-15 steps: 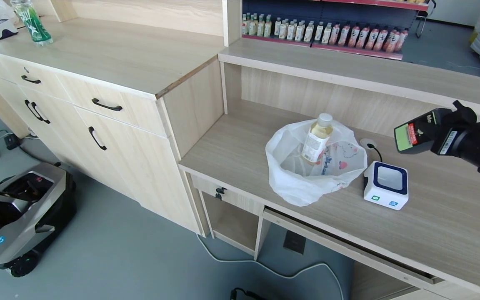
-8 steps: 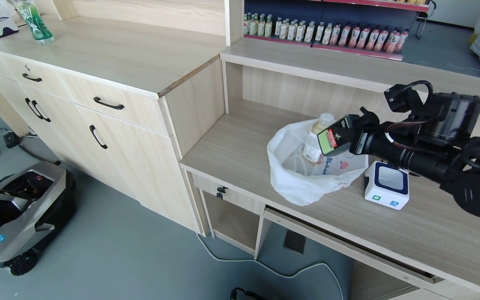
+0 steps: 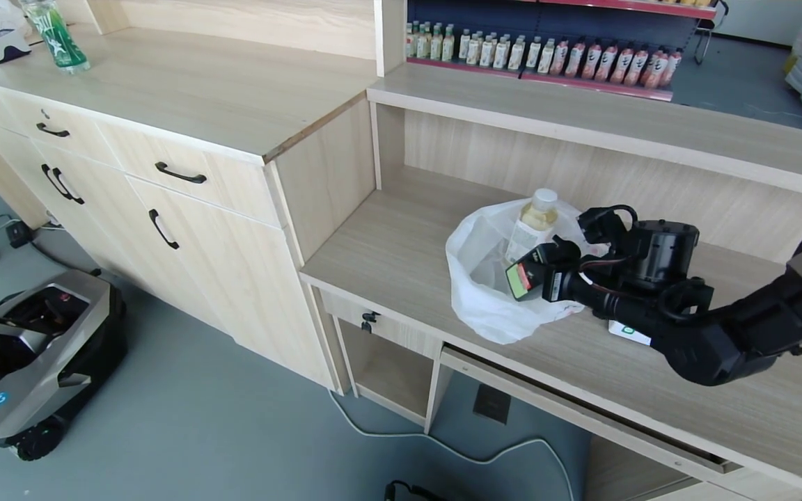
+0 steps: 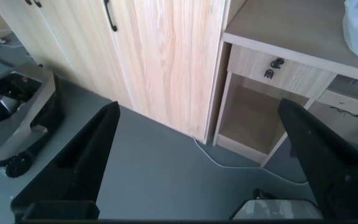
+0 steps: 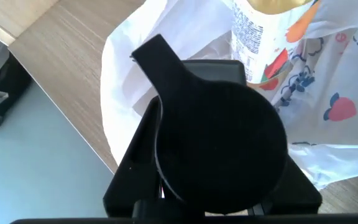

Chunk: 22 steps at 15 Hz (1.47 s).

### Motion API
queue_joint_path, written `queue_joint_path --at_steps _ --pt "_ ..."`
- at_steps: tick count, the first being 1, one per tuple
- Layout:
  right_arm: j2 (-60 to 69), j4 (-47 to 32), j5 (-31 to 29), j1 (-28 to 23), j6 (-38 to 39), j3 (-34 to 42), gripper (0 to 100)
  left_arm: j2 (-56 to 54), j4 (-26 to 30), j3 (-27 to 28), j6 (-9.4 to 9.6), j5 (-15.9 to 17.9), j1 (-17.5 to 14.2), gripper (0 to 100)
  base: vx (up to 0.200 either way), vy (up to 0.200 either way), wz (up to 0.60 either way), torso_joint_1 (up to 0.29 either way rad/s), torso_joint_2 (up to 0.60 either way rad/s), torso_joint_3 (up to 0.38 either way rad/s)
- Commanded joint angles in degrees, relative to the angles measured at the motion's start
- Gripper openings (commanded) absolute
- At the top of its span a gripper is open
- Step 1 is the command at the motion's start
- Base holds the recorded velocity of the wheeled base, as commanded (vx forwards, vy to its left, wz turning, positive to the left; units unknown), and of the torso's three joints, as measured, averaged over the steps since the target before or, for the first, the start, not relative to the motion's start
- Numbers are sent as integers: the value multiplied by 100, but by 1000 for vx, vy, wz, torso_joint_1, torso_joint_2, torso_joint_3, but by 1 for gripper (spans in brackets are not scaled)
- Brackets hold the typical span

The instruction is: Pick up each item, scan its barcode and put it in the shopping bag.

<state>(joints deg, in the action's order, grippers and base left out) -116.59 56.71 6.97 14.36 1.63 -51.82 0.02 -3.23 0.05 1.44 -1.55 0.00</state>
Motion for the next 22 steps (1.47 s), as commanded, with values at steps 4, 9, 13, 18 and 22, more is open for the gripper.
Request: queue_joint_path --at_steps 4,9,13,18,22 --pt "-786 235 6 -21 -181 -443 0 -2 -2 4 -3 -3 0 100 0 0 0 0 0 0" --pt "-1006 244 -3 -39 -585 -513 0 -2 -2 -5 -3 -3 0 100 0 0 0 0 0 0" --pt "-1085 244 -12 -74 -673 -539 0 -2 -2 4 -3 -3 0 100 0 0 0 0 0 0" --pt "-681 182 6 -83 -682 -566 100 -2 -2 4 -3 -3 0 100 0 0 0 0 0 0" --pt "1314 -415 -12 -100 -884 304 100 -2 -2 4 -3 -3 0 100 0 0 0 0 0 0"
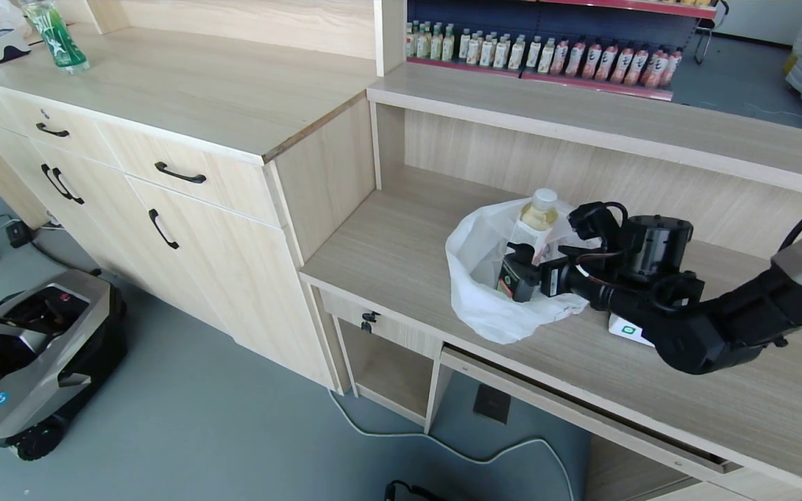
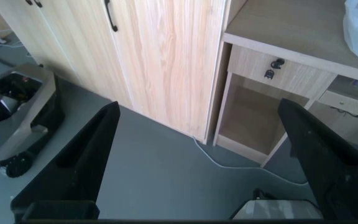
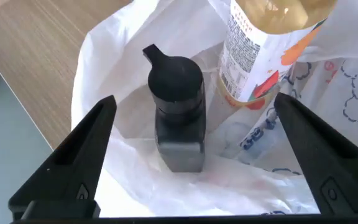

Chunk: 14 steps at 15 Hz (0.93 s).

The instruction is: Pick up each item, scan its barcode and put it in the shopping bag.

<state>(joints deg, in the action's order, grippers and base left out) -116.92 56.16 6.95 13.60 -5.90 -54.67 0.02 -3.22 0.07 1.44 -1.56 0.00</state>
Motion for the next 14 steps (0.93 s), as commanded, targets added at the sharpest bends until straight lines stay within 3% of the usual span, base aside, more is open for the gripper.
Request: queue_joint_path --at_steps 1,3,5,7,10,14 --pt "2147 -659 -9 -174 -315 1082 100 -2 -3 -7 -3 -2 0 100 0 0 0 0 0 0" --pt "3360 -888 8 -587 -711 2022 100 -2 -3 1 -3 -2 0 100 0 0 0 0 0 0" --pt "4098 -1116 8 -1185 -992 2479 100 -2 -3 -7 -3 -2 0 100 0 0 0 0 0 0" --pt "4626 -1661 -1 -1510 -1185 2444 100 -2 -3 1 -3 -2 0 100 0 0 -600 -144 239 107" --pt "4916 -1784 8 -2028 -1159 2268 100 -2 -3 -7 -3 -2 0 100 0 0 -600 -201 364 160" --pt "5355 -2065 -80 -2327 -1080 2365 100 -2 -3 1 -3 -2 0 100 0 0 -600 -231 400 168"
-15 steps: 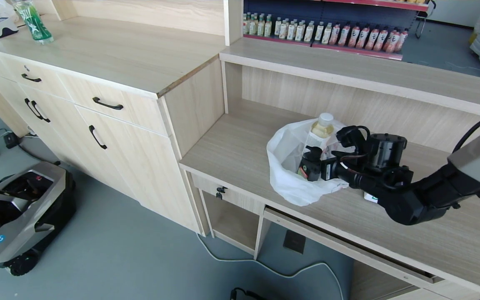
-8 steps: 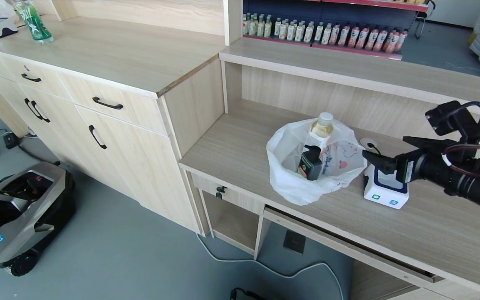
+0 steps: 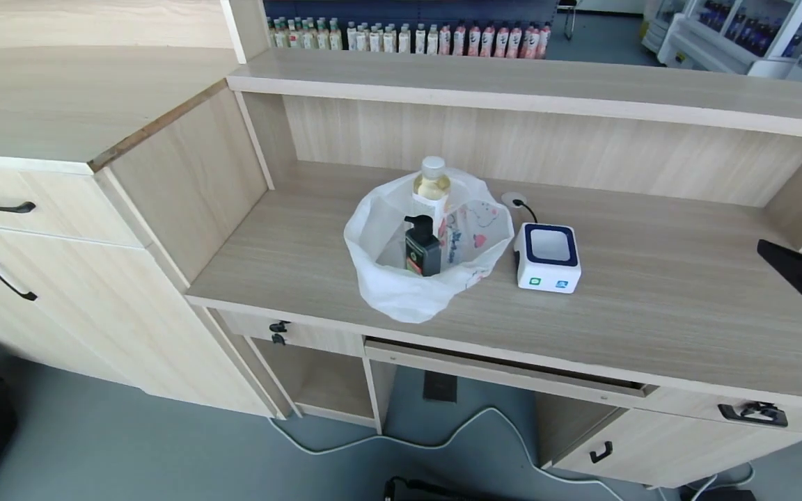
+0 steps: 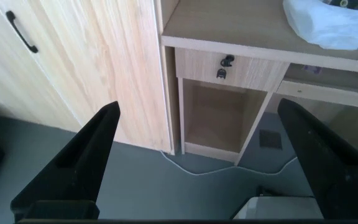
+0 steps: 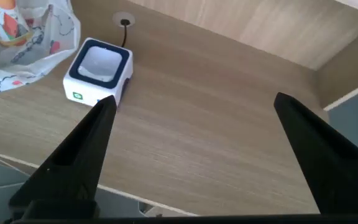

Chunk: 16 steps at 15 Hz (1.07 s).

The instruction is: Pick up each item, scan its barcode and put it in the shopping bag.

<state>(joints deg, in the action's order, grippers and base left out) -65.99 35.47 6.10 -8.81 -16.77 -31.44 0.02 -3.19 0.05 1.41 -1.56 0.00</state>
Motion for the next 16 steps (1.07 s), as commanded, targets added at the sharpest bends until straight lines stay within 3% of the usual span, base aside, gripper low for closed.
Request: queue_joint_path --at_steps 1,13,16 --pt "332 3 -12 -129 -1 200 100 -2 -6 4 -1 -2 0 100 0 0 0 -178 305 129" --pt "1466 -5 -311 -314 -221 1052 100 -2 -6 -5 -1 -2 0 100 0 0 -100 -16 28 13" --pt "1958 -164 -328 -147 966 1413 100 -2 -6 4 -1 -2 0 100 0 0 0 0 0 0"
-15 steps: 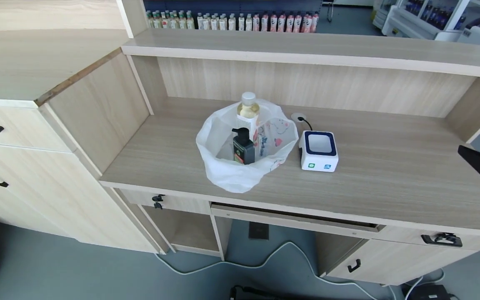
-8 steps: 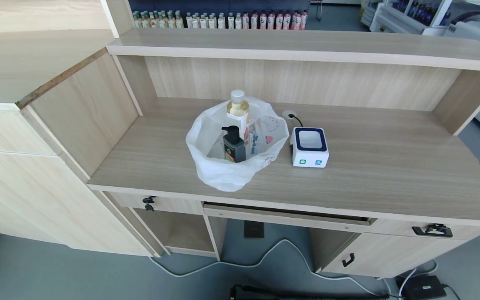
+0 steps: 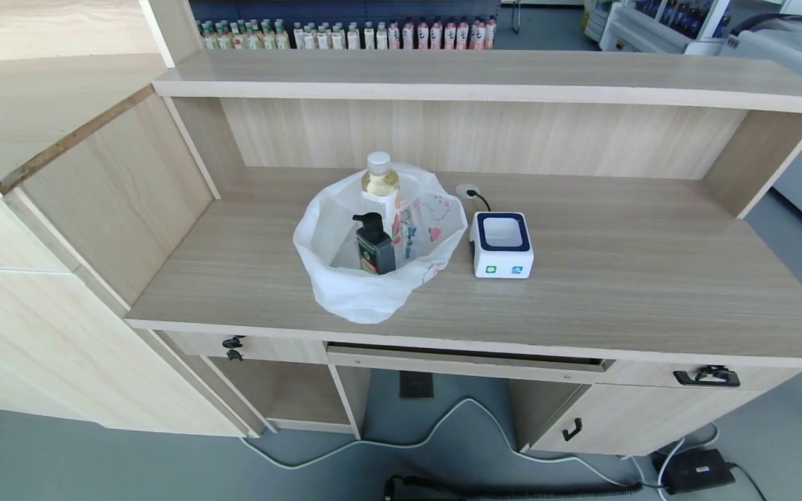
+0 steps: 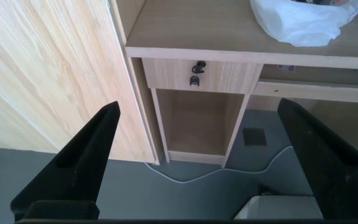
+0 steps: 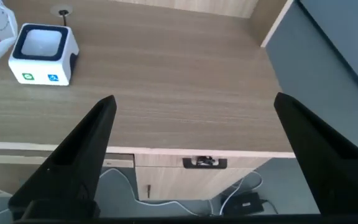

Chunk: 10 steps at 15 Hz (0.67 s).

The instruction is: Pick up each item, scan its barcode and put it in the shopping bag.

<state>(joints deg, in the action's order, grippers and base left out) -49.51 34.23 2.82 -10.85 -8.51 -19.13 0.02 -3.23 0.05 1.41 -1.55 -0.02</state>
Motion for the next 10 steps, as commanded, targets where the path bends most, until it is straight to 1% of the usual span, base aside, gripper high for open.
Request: queue_joint_path --at_steps 1,2,4,5,6,7,8,9,10 --pt "565 -57 -167 30 201 594 100 -2 -2 -5 -1 -3 2 100 0 0 0 0 0 0" --pt "890 -74 -396 92 288 1043 100 -2 -2 4 -1 -3 2 100 0 0 0 0 0 0" --pt "1769 -312 -510 241 455 1913 100 -2 -2 4 -1 -3 2 100 0 0 0 0 0 0" --pt "2147 -804 -528 355 508 1913 100 -2 -2 4 -1 -3 2 100 0 0 0 0 0 0" --pt "3026 -1982 -651 628 658 1913 100 -2 -2 -5 -1 -3 2 100 0 0 0 0 0 0" --pt "3430 -2404 -791 795 684 1913 100 -2 -2 -5 -1 -3 2 100 0 0 0 0 0 0" --pt "3764 -2755 -914 848 754 1913 100 -2 -2 4 -1 -3 2 100 0 0 0 0 0 0" --pt "4142 -3036 -958 856 842 1913 100 -2 -2 -5 -1 5 2 100 0 0 0 0 0 0" --pt "4502 -3326 -879 900 930 1904 100 -2 -2 4 -1 -3 2 100 0 0 0 0 0 0"
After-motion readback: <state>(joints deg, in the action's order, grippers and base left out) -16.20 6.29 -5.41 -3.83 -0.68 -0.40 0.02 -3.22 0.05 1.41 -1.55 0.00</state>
